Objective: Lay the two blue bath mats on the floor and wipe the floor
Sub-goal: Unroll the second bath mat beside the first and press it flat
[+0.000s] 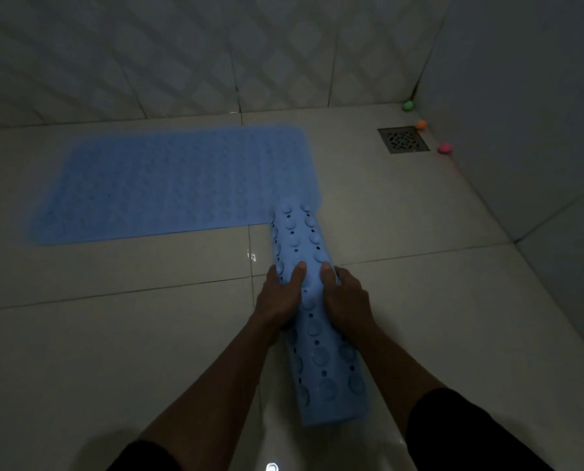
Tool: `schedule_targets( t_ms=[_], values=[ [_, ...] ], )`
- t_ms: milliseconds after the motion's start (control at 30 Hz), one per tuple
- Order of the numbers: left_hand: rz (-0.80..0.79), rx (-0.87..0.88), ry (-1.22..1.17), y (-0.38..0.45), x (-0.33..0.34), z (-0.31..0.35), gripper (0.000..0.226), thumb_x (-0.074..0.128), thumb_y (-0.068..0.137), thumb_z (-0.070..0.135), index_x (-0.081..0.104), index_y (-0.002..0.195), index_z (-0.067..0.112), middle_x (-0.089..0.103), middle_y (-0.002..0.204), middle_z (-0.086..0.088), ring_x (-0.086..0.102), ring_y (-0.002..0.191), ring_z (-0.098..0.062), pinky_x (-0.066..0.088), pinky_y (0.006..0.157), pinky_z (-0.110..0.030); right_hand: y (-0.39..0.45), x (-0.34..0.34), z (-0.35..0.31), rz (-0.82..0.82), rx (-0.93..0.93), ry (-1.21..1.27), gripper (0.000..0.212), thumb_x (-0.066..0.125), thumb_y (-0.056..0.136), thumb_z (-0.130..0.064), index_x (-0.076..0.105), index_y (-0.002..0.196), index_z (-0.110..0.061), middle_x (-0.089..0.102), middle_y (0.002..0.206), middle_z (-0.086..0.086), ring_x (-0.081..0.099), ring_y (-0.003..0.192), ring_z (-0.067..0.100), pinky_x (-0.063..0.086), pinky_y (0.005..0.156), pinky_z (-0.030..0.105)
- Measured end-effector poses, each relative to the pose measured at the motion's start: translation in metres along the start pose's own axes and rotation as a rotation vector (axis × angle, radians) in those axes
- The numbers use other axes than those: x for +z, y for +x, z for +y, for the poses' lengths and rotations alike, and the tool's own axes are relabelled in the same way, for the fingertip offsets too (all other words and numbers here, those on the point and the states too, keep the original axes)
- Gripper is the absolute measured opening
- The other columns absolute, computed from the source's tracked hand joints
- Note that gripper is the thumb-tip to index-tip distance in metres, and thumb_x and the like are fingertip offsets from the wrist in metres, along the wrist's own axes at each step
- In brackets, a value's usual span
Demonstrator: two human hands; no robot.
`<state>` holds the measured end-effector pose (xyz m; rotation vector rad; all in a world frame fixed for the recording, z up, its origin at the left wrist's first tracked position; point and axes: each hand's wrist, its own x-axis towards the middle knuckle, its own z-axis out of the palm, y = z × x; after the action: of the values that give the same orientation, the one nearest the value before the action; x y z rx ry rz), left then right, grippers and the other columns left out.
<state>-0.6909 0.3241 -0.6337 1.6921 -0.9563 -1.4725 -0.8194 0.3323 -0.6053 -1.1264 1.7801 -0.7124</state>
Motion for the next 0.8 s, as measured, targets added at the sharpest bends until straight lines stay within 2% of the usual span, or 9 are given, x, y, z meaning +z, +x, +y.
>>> schedule_targets(
  t_ms=[167, 267, 367, 467, 600, 800],
  values=[
    [-0.008, -0.059, 0.141, -0.015, 0.016, 0.003, 0.086, 0.058, 0.078, 0.073, 0.046, 0.146, 0.021, 0.058, 0.138, -0.004, 0.061, 0.117, -0.027, 0.052, 0.099, -0.048, -0.01, -0.013, 0.02, -0.004, 0.001, -0.037, 0.055, 0.031, 0.1, -0.055, 0.048, 0.139, -0.019, 0.06, 0.13, 0.008, 0.059, 0.109, 0.026, 0.041, 0.084, 0.029],
    [-0.001, -0.02, 0.176, -0.014, 0.019, 0.007, 0.076, 0.058, 0.085, 0.068, 0.049, 0.144, 0.02, 0.059, 0.138, -0.005, 0.062, 0.117, -0.026, 0.053, 0.099, -0.047, -0.007, -0.013, 0.019, 0.0, -0.028, -0.033, 0.049, 0.031, 0.102, -0.049, 0.052, 0.131, -0.015, 0.063, 0.123, 0.01, 0.055, 0.091, 0.018, 0.039, 0.078, 0.025],
    [0.0, 0.034, 0.213, -0.007, 0.021, 0.007, 0.074, 0.056, 0.086, 0.067, 0.052, 0.143, 0.02, 0.06, 0.138, -0.005, 0.062, 0.118, -0.025, 0.052, 0.101, -0.045, 0.003, -0.011, 0.02, 0.008, -0.014, -0.031, 0.05, 0.032, 0.102, -0.048, 0.055, 0.128, -0.012, 0.063, 0.119, 0.012, 0.054, 0.089, 0.018, 0.04, 0.078, 0.026],
    [0.017, 0.052, 0.206, -0.006, 0.023, 0.005, 0.084, 0.054, 0.078, 0.074, 0.052, 0.143, 0.02, 0.06, 0.138, -0.004, 0.062, 0.118, -0.022, 0.05, 0.103, -0.043, 0.008, -0.007, 0.023, 0.003, 0.008, -0.064, 0.054, 0.029, 0.102, -0.051, 0.053, 0.129, -0.011, 0.06, 0.121, 0.017, 0.057, 0.098, 0.027, 0.043, 0.083, 0.03],
    [0.02, 0.044, 0.205, -0.003, 0.019, 0.005, 0.09, 0.053, 0.075, 0.077, 0.051, 0.144, 0.018, 0.06, 0.139, -0.005, 0.062, 0.118, -0.022, 0.05, 0.104, -0.042, 0.009, -0.006, 0.017, -0.033, -0.025, -0.207, 0.056, 0.025, 0.103, -0.047, 0.046, 0.134, -0.006, 0.054, 0.126, 0.022, 0.053, 0.11, 0.037, 0.043, 0.096, 0.043],
    [0.012, 0.045, 0.289, -0.001, 0.009, 0.021, 0.068, 0.055, 0.092, 0.059, 0.049, 0.14, 0.01, 0.059, 0.137, -0.012, 0.061, 0.117, -0.029, 0.051, 0.101, -0.044, 0.014, -0.005, 0.002, -0.062, 0.064, -0.357, 0.063, 0.024, 0.1, -0.055, 0.034, 0.144, -0.011, 0.044, 0.137, 0.025, 0.044, 0.124, 0.041, 0.035, 0.102, 0.047]
  ],
)
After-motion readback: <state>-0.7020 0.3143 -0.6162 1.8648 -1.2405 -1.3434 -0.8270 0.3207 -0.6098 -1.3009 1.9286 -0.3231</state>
